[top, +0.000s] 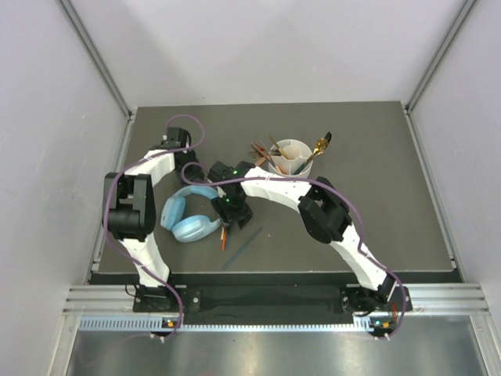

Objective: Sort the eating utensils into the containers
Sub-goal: Pick up the chopstick from the center of the board.

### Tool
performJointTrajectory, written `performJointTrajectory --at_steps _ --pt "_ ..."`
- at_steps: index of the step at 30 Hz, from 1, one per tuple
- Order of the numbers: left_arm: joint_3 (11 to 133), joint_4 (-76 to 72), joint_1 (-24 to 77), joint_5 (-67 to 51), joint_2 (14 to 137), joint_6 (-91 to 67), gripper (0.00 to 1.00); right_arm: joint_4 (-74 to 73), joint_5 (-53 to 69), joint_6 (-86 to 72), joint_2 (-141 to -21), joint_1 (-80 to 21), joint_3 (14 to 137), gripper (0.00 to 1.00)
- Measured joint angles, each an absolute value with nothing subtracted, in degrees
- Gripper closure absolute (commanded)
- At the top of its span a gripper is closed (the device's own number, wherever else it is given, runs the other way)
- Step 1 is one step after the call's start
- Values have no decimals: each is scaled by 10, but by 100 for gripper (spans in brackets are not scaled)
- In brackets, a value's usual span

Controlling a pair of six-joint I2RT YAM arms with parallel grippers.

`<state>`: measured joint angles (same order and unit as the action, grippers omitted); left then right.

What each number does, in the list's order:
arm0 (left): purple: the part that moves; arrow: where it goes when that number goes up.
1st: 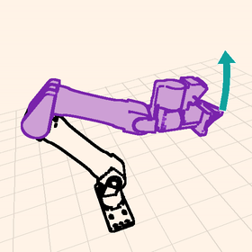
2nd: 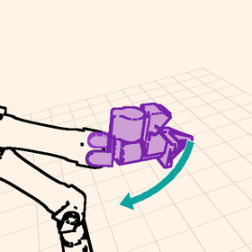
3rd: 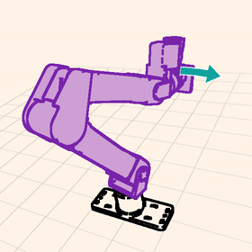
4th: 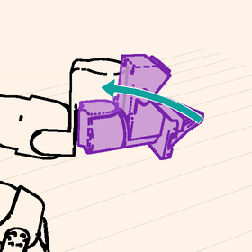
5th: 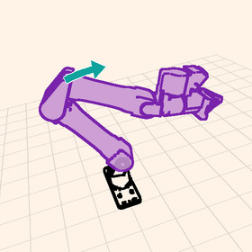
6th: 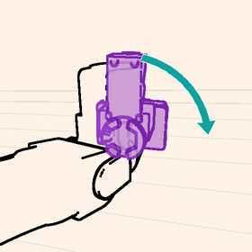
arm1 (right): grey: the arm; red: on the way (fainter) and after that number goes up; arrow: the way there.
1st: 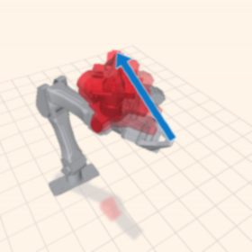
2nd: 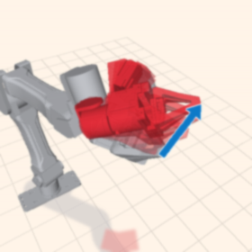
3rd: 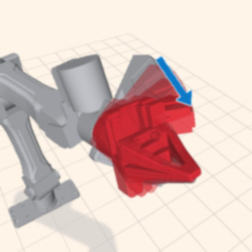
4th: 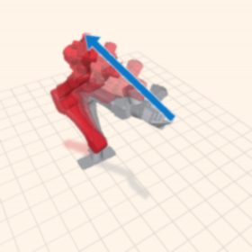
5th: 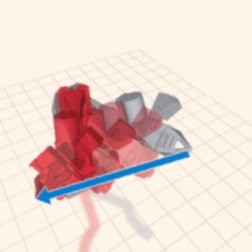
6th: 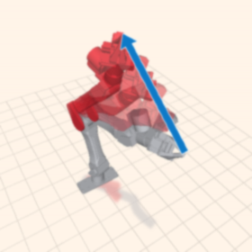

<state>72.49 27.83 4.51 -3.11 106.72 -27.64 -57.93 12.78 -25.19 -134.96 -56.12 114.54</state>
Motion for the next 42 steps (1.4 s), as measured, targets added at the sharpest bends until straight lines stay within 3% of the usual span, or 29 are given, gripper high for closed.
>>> performJointTrajectory --at_steps 13,22,32,39,42 --pt "719 274 27 -29 1059 -280 54 -574 116 -280 -1374 -565 1191 45" --pt "719 273 27 -29 1059 -280 55 -599 91 -308 -1397 -565 1230 54" --pt "719 273 27 -32 1059 -280 54 -621 67 -316 -1402 -566 1237 55" --pt "719 274 27 -34 1059 -280 55 -639 50 -316 -1407 -566 1242 72" --pt "719 274 27 -36 1059 -280 55 -647 46 -312 -1410 -565 1245 88"
